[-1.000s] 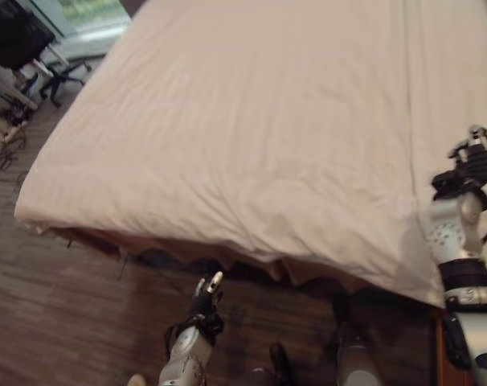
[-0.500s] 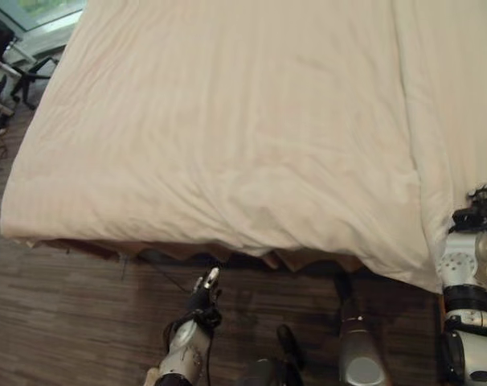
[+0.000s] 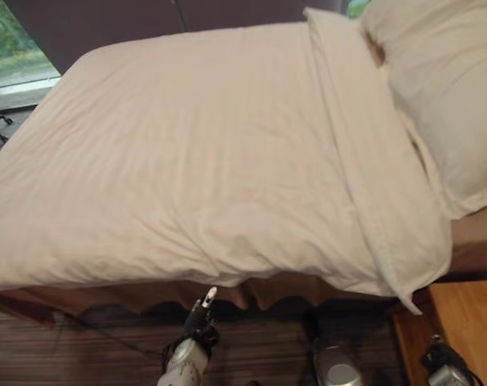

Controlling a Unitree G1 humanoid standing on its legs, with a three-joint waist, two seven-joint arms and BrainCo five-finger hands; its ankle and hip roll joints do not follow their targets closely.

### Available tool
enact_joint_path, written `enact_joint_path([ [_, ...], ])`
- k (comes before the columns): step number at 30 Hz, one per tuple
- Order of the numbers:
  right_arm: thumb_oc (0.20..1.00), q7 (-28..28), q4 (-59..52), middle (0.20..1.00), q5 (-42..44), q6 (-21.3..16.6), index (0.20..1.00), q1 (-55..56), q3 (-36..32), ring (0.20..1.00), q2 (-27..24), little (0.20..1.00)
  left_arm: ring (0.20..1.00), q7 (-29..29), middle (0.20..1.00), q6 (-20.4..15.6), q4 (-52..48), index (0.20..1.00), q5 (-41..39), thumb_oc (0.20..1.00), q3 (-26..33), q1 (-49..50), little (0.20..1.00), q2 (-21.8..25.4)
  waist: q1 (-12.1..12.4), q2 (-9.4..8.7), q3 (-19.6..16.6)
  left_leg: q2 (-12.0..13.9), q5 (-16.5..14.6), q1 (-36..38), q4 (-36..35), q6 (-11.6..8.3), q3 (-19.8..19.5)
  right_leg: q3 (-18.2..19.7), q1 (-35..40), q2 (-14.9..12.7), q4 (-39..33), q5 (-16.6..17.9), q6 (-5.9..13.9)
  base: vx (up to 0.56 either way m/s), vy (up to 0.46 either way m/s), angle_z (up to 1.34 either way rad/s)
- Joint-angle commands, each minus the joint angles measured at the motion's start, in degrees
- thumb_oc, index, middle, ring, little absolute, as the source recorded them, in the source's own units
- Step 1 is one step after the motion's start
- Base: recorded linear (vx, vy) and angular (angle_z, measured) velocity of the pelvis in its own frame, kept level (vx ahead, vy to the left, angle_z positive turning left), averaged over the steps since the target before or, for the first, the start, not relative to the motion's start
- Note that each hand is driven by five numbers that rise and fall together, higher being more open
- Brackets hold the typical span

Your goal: Making the bed.

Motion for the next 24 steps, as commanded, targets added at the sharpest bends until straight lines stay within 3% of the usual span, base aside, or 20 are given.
enact_joint_path([
  [1, 1.0, 2.8, -5.0, 1.0, -9.7, 0.2, 1.0, -5.3, 4.2, 1.0, 1.9, 1.0, 1.0, -0.5, 1.0, 0.3, 0.3, 1.0, 6.3, 1.0, -0.6, -1.4, 1.0, 2.4, 2.2, -3.85, 3.3, 2.4, -2.7, 0.1, 0.8, 0.23, -4.5, -1.8, -1.3, -4.3, 2.4, -2.4, 6.68, -0.3, -0.065, -0.19],
  [3, 1.0, 3.9, -15.3, 1.0, -14.8, -0.1, 1.0, -3.6, 9.5, 1.0, 4.2, 1.0, 1.0, 0.3, 1.0, 0.1, -0.5, 1.0, 10.3, 1.0, -1.4, -2.2, 1.0, 3.0, 2.8, -5.89, 5.5, 3.3, -1.8, -0.2, 0.8, 0.21, -4.4, -3.3, -2.5, -4.2, 7.4, -2.0, 8.33, -0.37, -0.1, -0.11],
  [4, 1.0, 3.9, -15.4, 1.0, -14.9, -0.1, 1.0, -3.5, 9.6, 1.0, 4.3, 1.0, 1.0, 0.3, 1.0, 0.1, -0.5, 1.0, 10.3, 1.0, -1.3, -2.2, 1.0, 3.0, 2.7, -6.11, 5.3, 3.1, -1.5, -0.5, 0.8, 0.19, -4.4, -3.2, -2.8, -4.3, 7.4, -1.8, 8.3, -0.32, -0.07, 0.02],
  [5, 1.0, 4.3, -18.5, 1.0, -16.8, -0.4, 1.0, -3.1, 11.0, 1.0, 4.1, 1.0, 1.0, 0.3, 1.0, 0.1, -1.7, 1.0, 11.4, 1.0, -1.7, -2.6, 1.0, 3.4, 3.1, -5.91, 5.6, 3.6, -1.1, -0.7, 0.8, 0.41, -3.8, -4.6, -2.5, -4.6, 9.8, -3.3, 8.1, -0.19, -0.006, -0.07],
  [7, 1.0, 4.8, -24.9, 1.0, -20.0, -1.4, 1.0, -2.2, 12.4, 1.0, 3.7, 1.0, 1.0, 0.2, 1.0, -0.3, -6.9, 1.0, 13.2, 1.0, -1.9, -1.9, 1.0, 4.6, 4.1, -4.82, 6.0, 4.5, -0.5, -1.1, 0.8, 1.09, -2.7, -7.9, -0.5, -5.8, 14.1, -7.2, 5.72, -0.3, 0.016, -0.15],
  [8, 1.0, 5.7, -31.0, 1.0, -23.0, -2.1, 1.0, -0.8, 13.3, 1.0, 3.2, 1.0, 1.0, 0.5, 1.0, -0.8, -12.1, 1.0, 14.5, 1.0, -1.0, -0.4, 1.0, 6.2, 5.0, -4.08, 5.1, 4.9, 0.7, -2.2, 0.8, 1.74, -1.6, -8.5, 2.1, -7.4, 18.3, -9.1, 4.48, -0.38, -0.004, -0.29],
  [9, 1.0, 6.6, -37.2, 1.0, -28.6, -2.3, 1.0, 0.4, 14.2, 1.0, 1.8, 1.0, 1.0, 0.8, 1.0, -1.2, -16.6, 1.0, 15.9, 1.0, 0.1, 1.0, 1.0, 6.9, 5.9, -3.73, 4.2, 5.0, 1.2, -3.0, 1.1, 2.05, -1.0, -7.4, 4.5, -8.8, 20.3, -9.5, 4.62, -0.34, -0.03, -0.34],
  [11, 1.0, 7.8, -41.5, 1.0, -30.4, -2.8, 1.0, 1.7, 16.1, 1.0, 2.5, 1.0, 1.0, 2.2, 1.0, -1.8, -22.1, 1.0, 17.7, 1.0, 1.2, 4.2, 1.0, 6.8, 7.6, -4.1, 2.2, 4.4, 1.5, -3.4, 1.6, 1.99, 0.7, -7.7, 9.0, -9.5, 13.9, -12.0, 4.58, -0.15, -0.032, -0.44],
  [13, 1.0, 9.2, -43.3, 1.0, -31.3, -3.0, 1.0, 1.8, 18.9, 1.0, 2.3, 1.0, 1.0, 3.1, 1.0, -2.7, -24.6, 1.0, 19.3, 1.0, 1.8, 5.7, 1.0, 6.4, 8.2, -3.86, 1.3, 4.6, 1.7, -2.8, 2.0, 1.45, 1.9, -7.7, 10.0, -8.9, 9.9, -12.2, 4.43, -0.02, -0.099, -1.01],
  [18, 1.0, 10.2, -44.6, 1.0, -33.2, -3.7, 1.0, 0.9, 22.9, 1.0, -0.2, 1.0, 1.0, 4.7, 1.0, -4.9, -27.3, 1.0, 19.4, 1.0, 2.3, 6.4, 1.0, 6.2, 7.8, -1.92, 0.3, 6.7, 3.4, -2.5, 1.9, -0.2, 3.6, -8.5, 12.4, -7.5, 4.0, -11.8, 3.54, 0.02, -0.125, -0.82],
  [24, 1.0, 10.9, -43.5, 1.0, -33.0, -3.9, 1.0, -0.8, 25.1, 1.0, -1.9, 1.0, 1.0, 4.0, 1.0, -5.6, -28.1, 1.0, 16.5, 1.0, 1.2, 6.6, 1.0, 4.5, 8.2, 0.23, 2.9, 7.8, 4.6, -6.8, 8.0, -1.69, 1.7, -10.2, 13.7, -6.2, 1.8, -12.7, 1.74, -0.07, -0.087, -0.01],
])
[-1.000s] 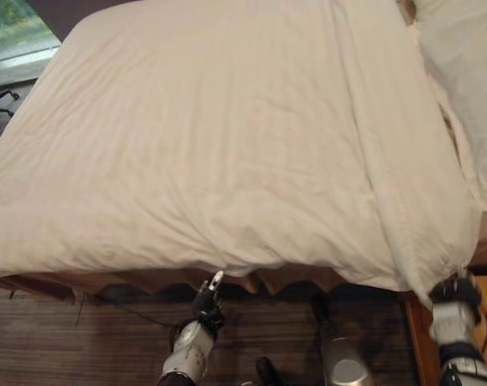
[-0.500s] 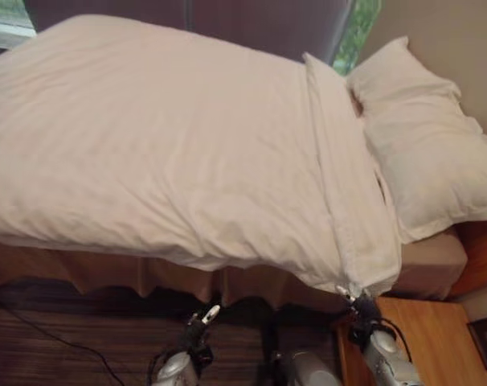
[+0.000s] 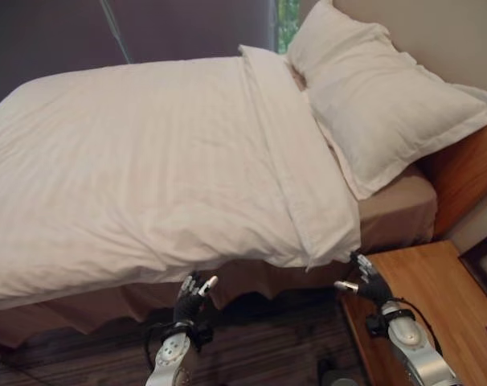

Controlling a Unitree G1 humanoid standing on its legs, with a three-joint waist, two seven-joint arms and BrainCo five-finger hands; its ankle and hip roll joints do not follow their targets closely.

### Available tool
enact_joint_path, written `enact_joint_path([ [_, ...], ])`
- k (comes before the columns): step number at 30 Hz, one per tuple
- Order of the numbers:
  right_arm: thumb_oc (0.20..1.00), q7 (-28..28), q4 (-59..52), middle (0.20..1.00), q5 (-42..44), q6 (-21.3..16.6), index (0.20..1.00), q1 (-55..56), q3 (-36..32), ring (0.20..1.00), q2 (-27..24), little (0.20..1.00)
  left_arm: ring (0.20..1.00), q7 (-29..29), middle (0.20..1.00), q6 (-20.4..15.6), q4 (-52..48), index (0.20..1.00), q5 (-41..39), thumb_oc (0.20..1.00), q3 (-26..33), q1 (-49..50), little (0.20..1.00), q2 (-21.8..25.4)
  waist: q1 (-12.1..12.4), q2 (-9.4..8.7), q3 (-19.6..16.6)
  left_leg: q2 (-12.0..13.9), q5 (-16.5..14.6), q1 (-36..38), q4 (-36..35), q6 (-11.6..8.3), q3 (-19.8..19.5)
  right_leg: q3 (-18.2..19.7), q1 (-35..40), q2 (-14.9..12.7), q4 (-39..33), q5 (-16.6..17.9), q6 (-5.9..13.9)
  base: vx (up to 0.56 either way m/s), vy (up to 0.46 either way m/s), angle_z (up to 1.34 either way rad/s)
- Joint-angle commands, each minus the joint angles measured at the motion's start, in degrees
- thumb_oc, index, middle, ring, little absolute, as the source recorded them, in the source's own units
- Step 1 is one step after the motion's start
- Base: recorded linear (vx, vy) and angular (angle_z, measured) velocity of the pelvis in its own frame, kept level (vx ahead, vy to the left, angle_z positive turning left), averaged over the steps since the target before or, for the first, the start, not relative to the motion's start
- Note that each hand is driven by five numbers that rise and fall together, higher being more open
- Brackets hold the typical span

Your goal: Making the bed.

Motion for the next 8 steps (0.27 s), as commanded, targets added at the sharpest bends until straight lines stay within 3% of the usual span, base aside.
enact_joint_path([
  [1, 1.0, 0.5, -2.5, 1.0, -0.9, -3.6, 1.0, -5.7, 1.4, 1.0, 2.2, 1.0, 1.0, 0.0, 1.0, -4.3, -3.6, 1.0, -1.6, 1.0, 0.4, -1.1, 1.0, 2.4, 1.1, -2.55, 3.1, -2.3, -3.1, -4.5, 8.4, -1.45, -2.8, -3.7, 2.5, -3.2, -2.4, -2.5, -1.61, -0.17, -0.058, 0.23],
  [3, 1.0, 0.0, -3.1, 1.0, -1.1, -3.8, 1.0, -7.1, 1.7, 1.0, 0.7, 1.0, 1.0, -0.1, 1.0, -4.9, -3.4, 1.0, -2.1, 1.0, -0.5, -2.2, 1.0, 2.4, 1.7, -3.23, 4.7, -3.3, -6.0, -7.5, 14.9, -2.26, -7.9, -3.8, 1.6, -3.8, -2.4, -2.1, -2.27, -0.21, -0.05, 0.15],
  [4, 1.0, 0.1, -2.8, 1.0, -1.1, -3.8, 1.0, -7.7, 2.0, 1.0, 0.4, 1.0, 1.0, 0.0, 1.0, -5.2, -3.2, 1.0, -2.0, 1.0, -1.1, -2.4, 1.0, 2.4, 1.4, -3.28, 4.7, -4.1, -7.5, -7.0, 15.0, -2.42, -9.5, -4.2, 1.2, -3.9, -2.2, -2.2, -2.18, -0.15, -0.015, 0.04],
  [8, 1.0, 0.1, -2.7, 1.0, -1.1, -3.8, 1.0, -7.7, 2.0, 1.0, 0.4, 1.0, 1.0, 0.0, 1.0, -5.2, -3.2, 1.0, -2.0, 1.0, -1.1, -2.4, 1.0, 2.4, 1.4, -3.27, 4.7, -4.1, -7.5, -7.0, 15.0, -2.42, -9.5, -4.2, 1.2, -3.9, -2.2, -2.2, -2.18, -0.02, 0.003, 0.23],
])
